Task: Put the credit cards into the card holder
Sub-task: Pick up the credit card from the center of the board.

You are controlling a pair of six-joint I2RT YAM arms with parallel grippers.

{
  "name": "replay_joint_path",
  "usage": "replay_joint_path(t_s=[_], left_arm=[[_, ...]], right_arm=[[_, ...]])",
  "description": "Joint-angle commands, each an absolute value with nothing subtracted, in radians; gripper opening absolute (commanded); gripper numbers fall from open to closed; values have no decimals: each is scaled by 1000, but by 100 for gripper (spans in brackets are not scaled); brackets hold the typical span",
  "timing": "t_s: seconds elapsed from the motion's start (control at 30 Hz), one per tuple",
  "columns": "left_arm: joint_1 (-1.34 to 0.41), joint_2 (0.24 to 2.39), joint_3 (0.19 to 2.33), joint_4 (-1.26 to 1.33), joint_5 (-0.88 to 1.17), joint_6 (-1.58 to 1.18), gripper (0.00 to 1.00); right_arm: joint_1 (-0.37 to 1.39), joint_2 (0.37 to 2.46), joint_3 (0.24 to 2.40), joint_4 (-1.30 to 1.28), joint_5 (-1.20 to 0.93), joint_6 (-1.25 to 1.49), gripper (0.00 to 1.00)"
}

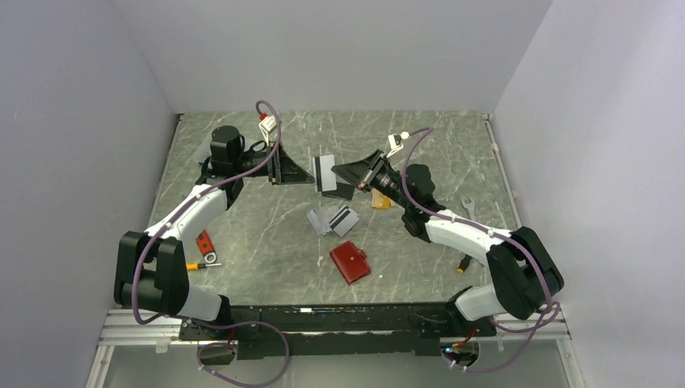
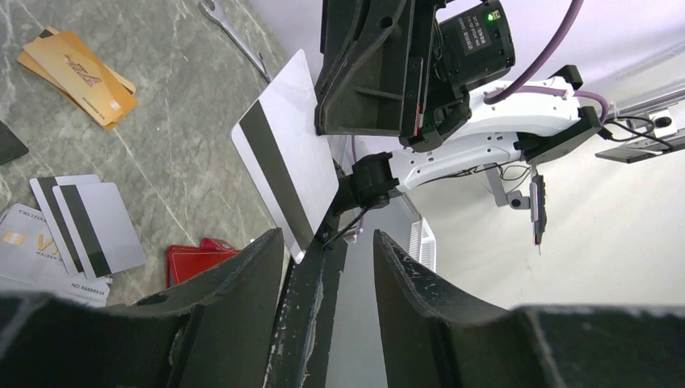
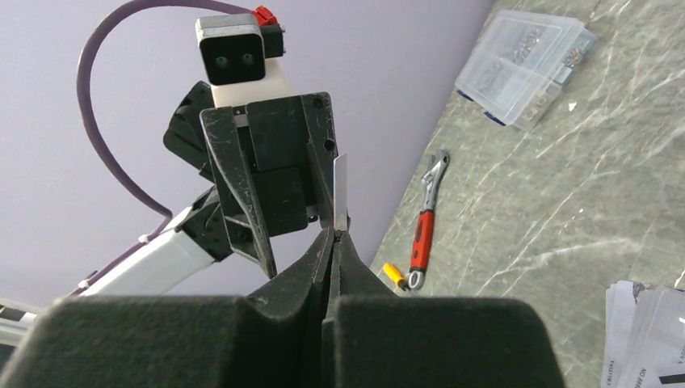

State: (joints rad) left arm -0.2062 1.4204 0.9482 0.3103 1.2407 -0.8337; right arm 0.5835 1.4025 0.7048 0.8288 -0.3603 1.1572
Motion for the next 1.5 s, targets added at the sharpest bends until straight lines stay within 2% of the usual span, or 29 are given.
replay_joint_path(t_s=[0.0, 0.33, 0.53, 0.8, 1.0, 1.17, 1.3, 1.4, 1.47], left_arm=[[-210, 1425, 964, 308, 1250, -810, 50], [-209, 1439, 985, 248, 1240, -742, 48], [-209, 1437, 1027, 109, 1238, -621, 47], [-209, 1436, 975, 318, 1264, -788, 45], [-209, 1433, 972, 357, 1280, -815, 35], [-209, 1432, 964, 373, 1286, -822, 16], [-208, 1439, 967, 380, 1293, -831, 6], [-208, 1440, 968, 403, 1298, -854, 0], [-209, 1441, 966, 413, 1300, -865, 0]], right_arm=[[589, 1405, 750, 895, -377, 1163, 0], [588, 1359, 751, 826, -374, 1108, 0], [588, 1314, 748, 744, -361, 1050, 0], [610, 1388, 775, 823, -390, 1083, 0], [622, 1419, 805, 833, -385, 1081, 0], [625, 1422, 801, 842, -383, 1074, 0], [626, 1430, 790, 860, -421, 1074, 0], [625, 1439, 786, 873, -469, 1073, 14], [622, 1452, 793, 890, -514, 1076, 25]])
